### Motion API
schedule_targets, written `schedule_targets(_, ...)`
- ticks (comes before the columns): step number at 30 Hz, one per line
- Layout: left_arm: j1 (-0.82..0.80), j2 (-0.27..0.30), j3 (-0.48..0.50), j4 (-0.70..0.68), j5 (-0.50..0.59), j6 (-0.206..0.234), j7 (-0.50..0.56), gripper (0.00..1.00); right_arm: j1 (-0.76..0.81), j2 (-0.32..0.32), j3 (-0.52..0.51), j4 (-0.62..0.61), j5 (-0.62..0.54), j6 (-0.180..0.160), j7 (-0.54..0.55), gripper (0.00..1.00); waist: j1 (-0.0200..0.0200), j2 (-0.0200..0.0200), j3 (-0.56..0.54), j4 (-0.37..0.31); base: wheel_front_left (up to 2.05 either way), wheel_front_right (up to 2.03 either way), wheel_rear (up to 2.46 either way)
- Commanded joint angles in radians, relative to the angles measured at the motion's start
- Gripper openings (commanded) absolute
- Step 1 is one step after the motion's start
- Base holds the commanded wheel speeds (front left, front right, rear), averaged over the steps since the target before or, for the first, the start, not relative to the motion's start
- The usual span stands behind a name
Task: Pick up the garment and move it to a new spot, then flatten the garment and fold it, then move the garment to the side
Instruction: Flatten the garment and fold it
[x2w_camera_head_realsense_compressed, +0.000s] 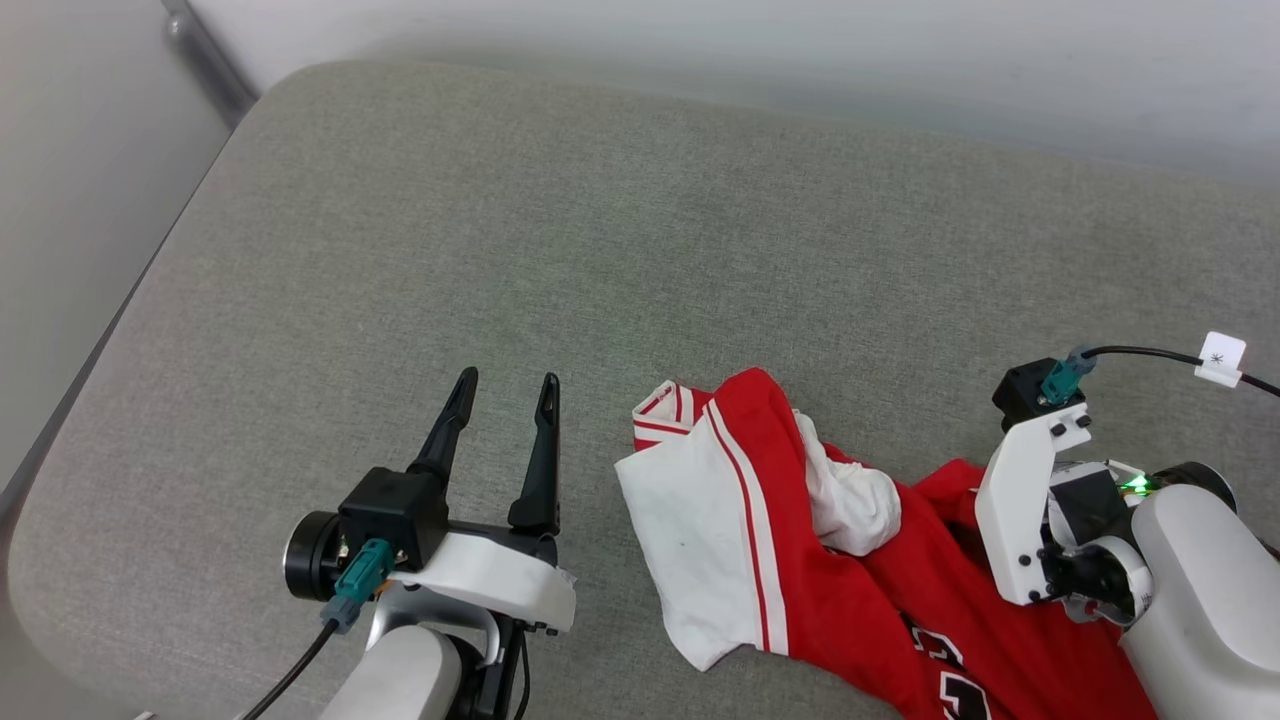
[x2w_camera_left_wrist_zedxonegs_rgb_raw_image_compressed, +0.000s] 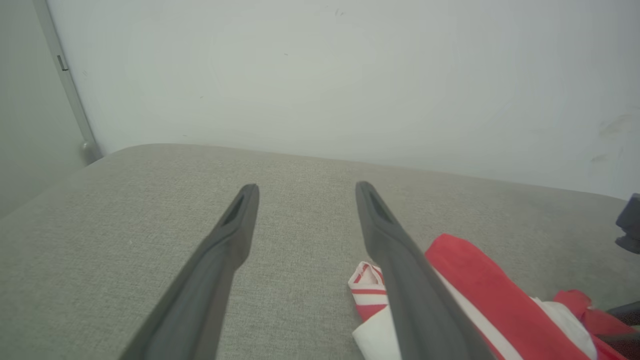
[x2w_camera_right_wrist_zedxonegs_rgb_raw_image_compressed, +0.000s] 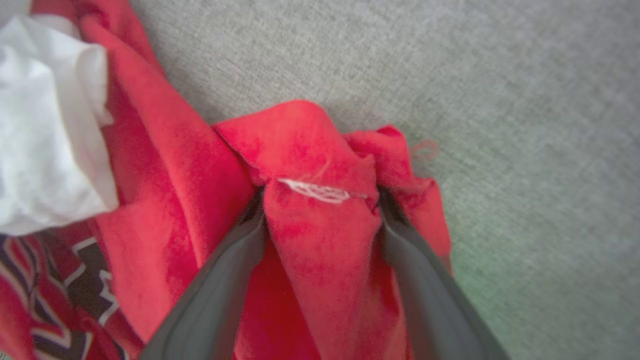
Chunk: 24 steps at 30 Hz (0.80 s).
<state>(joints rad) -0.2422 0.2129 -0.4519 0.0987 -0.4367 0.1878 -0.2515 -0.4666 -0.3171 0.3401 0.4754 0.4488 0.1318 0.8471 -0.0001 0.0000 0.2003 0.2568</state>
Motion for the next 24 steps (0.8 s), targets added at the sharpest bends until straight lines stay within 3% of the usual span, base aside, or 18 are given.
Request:
schedule_targets(1,-0.007,-0.002,0.001,0.0,0.004,0.002,-0.008,1.0,0.061,0.009,0.027,0.067,-0.004,-0.002,0.022,0.28,0.0001,0.0,-0.001,-0.002,0.0,0.0,0.0)
schedule_targets(2,0.0,-0.002,0.005,0.003,0.003,0.005,-0.007,1.0,0.055,0.014,0.031,0.081,0.012,-0.002,0.012,0.0,0.0001,0.0,-0.006,-0.011,0.0,0.0,0.0)
schedule_targets(7,0.014,0.008,0.017,0.007,0.0,0.004,-0.009,1.0,0.005,0.01,-0.014,0.027,0.027,-0.001,-0.072,0.0,0.0001,0.0,-0.027,-0.046,0.0,0.0,0.0)
schedule_targets(15,0.051,0.03,0.023,0.001,-0.003,0.013,-0.003,1.0,0.107,-0.003,-0.25,-0.142,-0.015,-0.002,-0.169,0.0,0.0001,0.0,-0.086,-0.144,0.0,0.0,0.0)
schedule_targets(20,0.07,0.046,0.028,-0.014,-0.007,0.023,0.007,1.0,0.318,0.082,-0.455,-0.282,-0.083,-0.001,-0.149,0.0,0.0001,0.0,-0.108,-0.193,0.0,0.0,0.0)
schedule_targets(24,0.074,0.054,0.029,-0.026,-0.008,0.03,0.017,1.0,0.481,0.175,-0.555,-0.346,-0.121,-0.001,-0.113,0.0,0.0001,0.0,-0.109,-0.221,0.0,0.0,0.0)
